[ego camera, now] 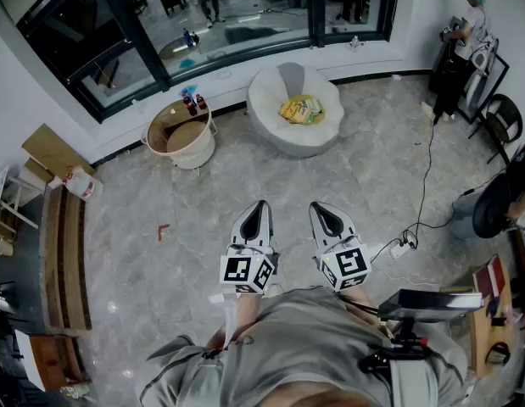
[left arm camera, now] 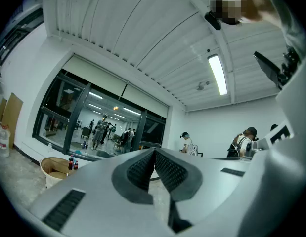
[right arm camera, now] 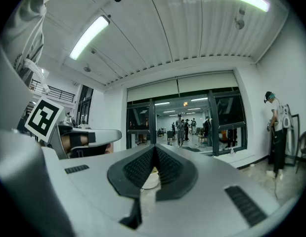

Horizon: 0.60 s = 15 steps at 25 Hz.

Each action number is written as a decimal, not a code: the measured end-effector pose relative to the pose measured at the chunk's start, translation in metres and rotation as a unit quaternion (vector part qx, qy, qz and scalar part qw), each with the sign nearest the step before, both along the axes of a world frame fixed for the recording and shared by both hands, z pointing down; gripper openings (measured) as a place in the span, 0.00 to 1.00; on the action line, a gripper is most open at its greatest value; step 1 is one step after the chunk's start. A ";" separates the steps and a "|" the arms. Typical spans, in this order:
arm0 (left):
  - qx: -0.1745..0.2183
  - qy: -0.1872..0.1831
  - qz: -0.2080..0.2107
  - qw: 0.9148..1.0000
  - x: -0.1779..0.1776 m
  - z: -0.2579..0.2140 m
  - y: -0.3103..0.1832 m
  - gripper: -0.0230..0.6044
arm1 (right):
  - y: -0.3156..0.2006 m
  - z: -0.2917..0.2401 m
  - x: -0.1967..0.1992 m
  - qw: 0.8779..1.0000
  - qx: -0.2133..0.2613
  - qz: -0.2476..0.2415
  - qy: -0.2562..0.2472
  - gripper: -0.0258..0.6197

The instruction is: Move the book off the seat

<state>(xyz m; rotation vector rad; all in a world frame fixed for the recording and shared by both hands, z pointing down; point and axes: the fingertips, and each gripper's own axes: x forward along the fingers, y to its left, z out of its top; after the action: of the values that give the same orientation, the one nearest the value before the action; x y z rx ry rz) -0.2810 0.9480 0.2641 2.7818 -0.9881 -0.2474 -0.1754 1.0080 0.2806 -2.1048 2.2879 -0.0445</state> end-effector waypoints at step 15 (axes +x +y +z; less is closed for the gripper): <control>0.026 -0.038 -0.026 0.999 0.052 0.012 0.051 0.06 | 0.018 0.016 0.073 0.999 -0.016 0.005 -0.028 0.06</control>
<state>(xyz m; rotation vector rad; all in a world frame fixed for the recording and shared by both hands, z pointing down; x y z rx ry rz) -0.2293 0.9995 0.2764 2.8339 -1.0878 -0.1769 -0.1022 1.0258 0.2963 -2.1016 2.2601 -0.1392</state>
